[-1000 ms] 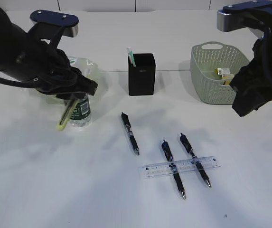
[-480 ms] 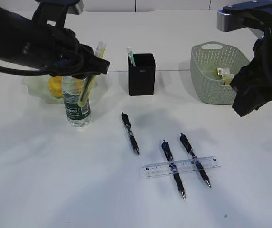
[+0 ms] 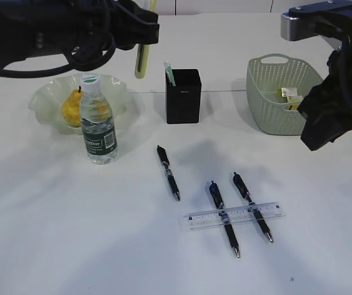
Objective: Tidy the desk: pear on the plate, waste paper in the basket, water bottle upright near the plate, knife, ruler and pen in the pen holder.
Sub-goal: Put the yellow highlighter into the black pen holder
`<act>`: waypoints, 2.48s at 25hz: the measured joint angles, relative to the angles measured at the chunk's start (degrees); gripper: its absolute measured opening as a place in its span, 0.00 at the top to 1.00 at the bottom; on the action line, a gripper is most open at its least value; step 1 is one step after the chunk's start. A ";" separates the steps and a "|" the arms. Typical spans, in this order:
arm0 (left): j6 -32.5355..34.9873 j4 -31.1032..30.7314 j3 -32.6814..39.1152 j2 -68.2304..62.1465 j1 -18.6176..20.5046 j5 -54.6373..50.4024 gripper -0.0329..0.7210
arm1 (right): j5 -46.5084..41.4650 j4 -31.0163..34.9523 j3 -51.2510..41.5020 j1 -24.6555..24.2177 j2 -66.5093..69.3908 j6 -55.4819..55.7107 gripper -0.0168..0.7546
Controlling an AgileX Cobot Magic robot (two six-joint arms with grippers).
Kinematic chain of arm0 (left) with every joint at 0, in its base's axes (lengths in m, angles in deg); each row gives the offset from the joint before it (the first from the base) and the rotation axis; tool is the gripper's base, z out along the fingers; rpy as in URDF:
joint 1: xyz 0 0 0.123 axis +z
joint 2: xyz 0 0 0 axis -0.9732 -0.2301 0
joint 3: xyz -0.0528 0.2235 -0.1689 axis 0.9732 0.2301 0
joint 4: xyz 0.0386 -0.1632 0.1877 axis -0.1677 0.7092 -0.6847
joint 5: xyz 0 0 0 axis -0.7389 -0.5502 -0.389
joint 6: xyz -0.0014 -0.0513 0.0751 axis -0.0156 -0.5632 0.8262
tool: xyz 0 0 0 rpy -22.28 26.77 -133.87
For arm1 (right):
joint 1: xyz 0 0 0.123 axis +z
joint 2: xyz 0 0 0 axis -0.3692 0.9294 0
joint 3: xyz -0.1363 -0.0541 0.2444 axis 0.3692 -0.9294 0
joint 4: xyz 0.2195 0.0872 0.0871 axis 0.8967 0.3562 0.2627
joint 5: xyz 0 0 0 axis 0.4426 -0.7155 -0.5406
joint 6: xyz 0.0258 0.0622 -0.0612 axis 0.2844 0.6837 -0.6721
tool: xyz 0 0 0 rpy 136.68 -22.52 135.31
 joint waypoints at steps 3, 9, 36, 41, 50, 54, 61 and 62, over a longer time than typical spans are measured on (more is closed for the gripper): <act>0.00 -0.27 0.00 0.00 0.00 2.50 0.82 | 0.00 0.00 0.00 0.00 0.00 0.00 0.65; 0.04 -0.44 0.00 -1.36 0.00 6.14 0.82 | 0.00 0.00 0.00 0.00 0.00 0.00 0.65; 0.04 -0.49 -40.13 -32.77 0.00 5.11 0.82 | -0.08 -1.77 0.00 0.00 0.00 0.00 0.65; 0.04 -0.49 -41.40 -35.09 0.00 3.95 0.82 | -0.08 -1.77 0.00 0.00 0.00 0.00 0.65; 0.04 -0.49 -41.62 -36.17 0.00 3.57 0.82 | -0.08 -1.77 0.00 0.00 0.00 0.00 0.65; 0.04 -0.49 -41.62 -36.17 0.00 3.49 0.82 | -0.08 -1.77 0.00 0.00 0.00 0.00 0.65; 0.04 -0.39 -41.62 -36.17 1.38 3.35 0.82 | -0.13 -1.77 0.00 0.00 0.00 0.00 0.65; 0.04 -0.39 -41.62 -36.17 1.60 3.35 0.82 | -0.13 -1.77 0.00 0.00 0.00 0.00 0.65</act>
